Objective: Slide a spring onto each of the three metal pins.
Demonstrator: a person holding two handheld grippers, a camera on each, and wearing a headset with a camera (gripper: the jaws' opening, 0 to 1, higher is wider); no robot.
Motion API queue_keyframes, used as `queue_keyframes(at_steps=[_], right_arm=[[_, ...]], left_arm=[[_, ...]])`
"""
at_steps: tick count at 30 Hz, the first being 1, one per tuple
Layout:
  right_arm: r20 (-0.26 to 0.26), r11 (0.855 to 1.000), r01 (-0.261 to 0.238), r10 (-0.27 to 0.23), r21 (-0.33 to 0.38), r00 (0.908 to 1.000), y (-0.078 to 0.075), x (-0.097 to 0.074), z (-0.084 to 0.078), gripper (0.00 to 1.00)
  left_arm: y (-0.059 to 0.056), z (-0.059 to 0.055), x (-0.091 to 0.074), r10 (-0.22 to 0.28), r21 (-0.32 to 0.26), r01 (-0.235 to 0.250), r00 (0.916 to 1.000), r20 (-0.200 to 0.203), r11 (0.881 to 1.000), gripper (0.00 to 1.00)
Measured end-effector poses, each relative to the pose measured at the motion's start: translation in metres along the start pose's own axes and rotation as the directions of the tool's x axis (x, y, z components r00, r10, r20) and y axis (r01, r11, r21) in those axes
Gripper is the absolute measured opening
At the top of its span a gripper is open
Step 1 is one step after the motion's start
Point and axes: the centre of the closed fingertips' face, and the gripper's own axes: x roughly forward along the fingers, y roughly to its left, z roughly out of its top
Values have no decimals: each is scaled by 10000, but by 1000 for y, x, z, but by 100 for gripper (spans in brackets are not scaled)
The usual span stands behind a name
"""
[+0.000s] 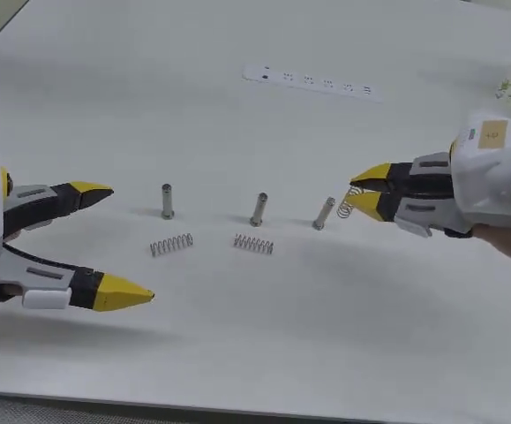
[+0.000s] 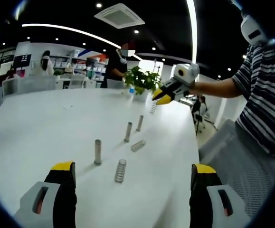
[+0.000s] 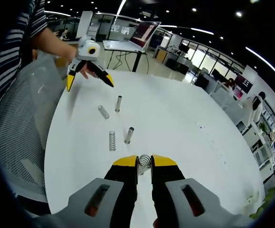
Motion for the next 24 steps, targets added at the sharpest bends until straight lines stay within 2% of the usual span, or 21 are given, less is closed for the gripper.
queue_keyframes(at_steps=[8,15,24], right_arm=[[42,9994,295,-295,164,9996,-13,7,2,7],[25,9991,296,-297,303,9996,-16,14,3,7],[-163,9985,191,-182,517,9997,-16,21,-4,7]], left_arm=[[0,1,0,60,-26,-60,9999,93,10000,98],[-1,1,0,54,-22,-54,9999,84,10000,98],[0,1,-1,126,-51,-125,9999,118,9999,98]])
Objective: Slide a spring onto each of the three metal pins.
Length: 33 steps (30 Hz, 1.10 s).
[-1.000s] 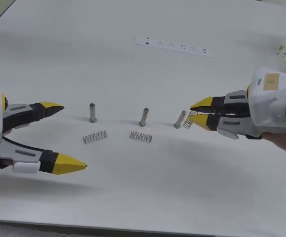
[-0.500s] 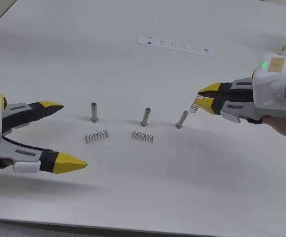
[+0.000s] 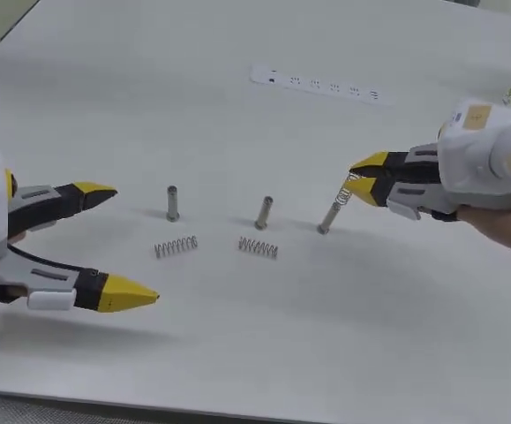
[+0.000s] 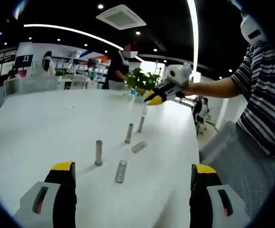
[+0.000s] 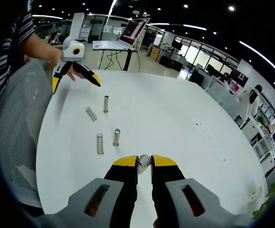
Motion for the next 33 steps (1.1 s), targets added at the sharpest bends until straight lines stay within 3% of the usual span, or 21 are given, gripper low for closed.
queue_keyframes(at_steps=[18,33], right_arm=[[-373,9997,-225,225,-3,9991,6,12,-14,8],[-1048,9989,-469,470,37,9934,13,32,-34,8]], left_arm=[[0,-1,-1,64,-32,-64,10000,-21,10000,98],[-2,1,-1,49,-75,-49,10000,64,10000,97]])
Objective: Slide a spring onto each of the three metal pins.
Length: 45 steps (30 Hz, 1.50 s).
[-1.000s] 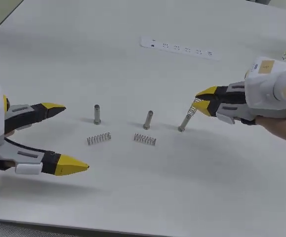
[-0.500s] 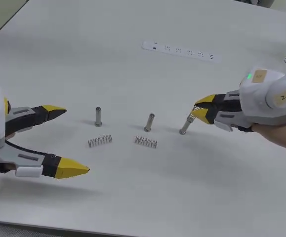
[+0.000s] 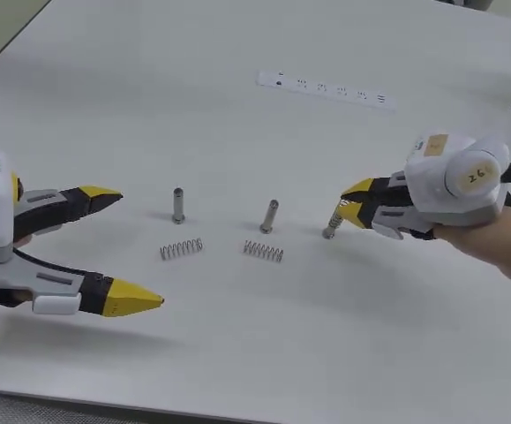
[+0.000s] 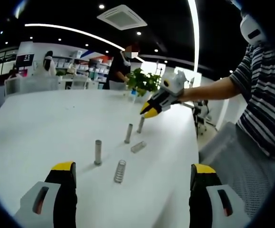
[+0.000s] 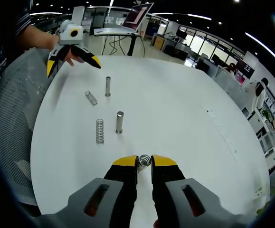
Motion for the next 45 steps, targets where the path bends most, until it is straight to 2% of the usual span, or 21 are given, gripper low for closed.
queue_keyframes(at_steps=[13,19,22,24,30,38,45], right_arm=[[-433,9999,-116,117,33,9990,7,11,-15,8],[-289,9996,-40,48,276,9996,4,10,-14,9],[-69,9993,145,-143,351,9999,0,7,-9,13],[212,9981,161,-173,590,9996,-1,3,-3,13],[653,9969,343,-390,706,9971,-1,-9,10,14],[1141,9965,287,-377,790,9928,13,-19,22,13],[1343,9968,41,-148,800,9908,29,-19,26,12]], left_arm=[[5,3,-2,37,97,-37,10000,-34,9999,97],[5,4,-1,-1,120,1,10000,-70,9999,97],[5,6,-1,-16,143,17,10000,-67,9999,97],[5,7,-1,-14,177,15,10000,-62,9998,97],[7,12,-1,-36,259,37,10000,-48,9997,96],[7,15,1,-126,384,130,9999,-111,9992,96],[6,15,2,-178,396,184,9997,-140,9990,95]])
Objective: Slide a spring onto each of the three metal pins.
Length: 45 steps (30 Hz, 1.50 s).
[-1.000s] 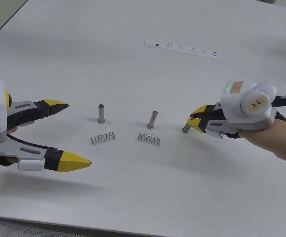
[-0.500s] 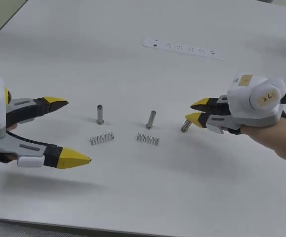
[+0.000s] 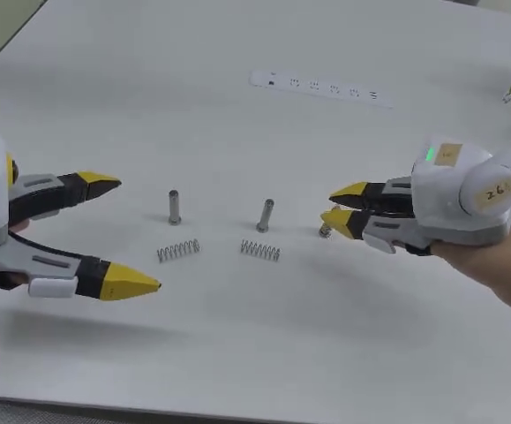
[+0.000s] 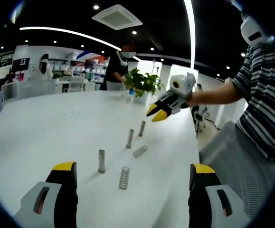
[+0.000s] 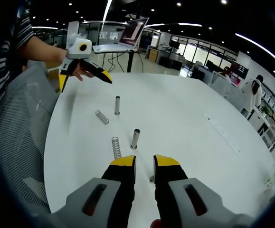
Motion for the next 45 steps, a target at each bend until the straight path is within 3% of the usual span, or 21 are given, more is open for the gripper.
queue_keyframes(at_steps=[11,21,31,45], right_arm=[[-96,9987,-378,382,327,9992,21,10,-14,12],[-277,9950,-978,983,209,9948,44,26,-15,11],[-555,9915,-1303,1302,35,9899,52,45,-15,11],[-973,9845,-1730,1693,-304,9808,57,66,-13,10]], left_arm=[[1,0,1,-6,3,6,10000,-20,10000,95],[-1,-1,2,0,-6,0,10000,-54,10000,94],[-7,-4,2,-122,8,122,9998,-155,9999,94],[-3,-9,-3,30,-84,-32,9999,-151,10000,93]])
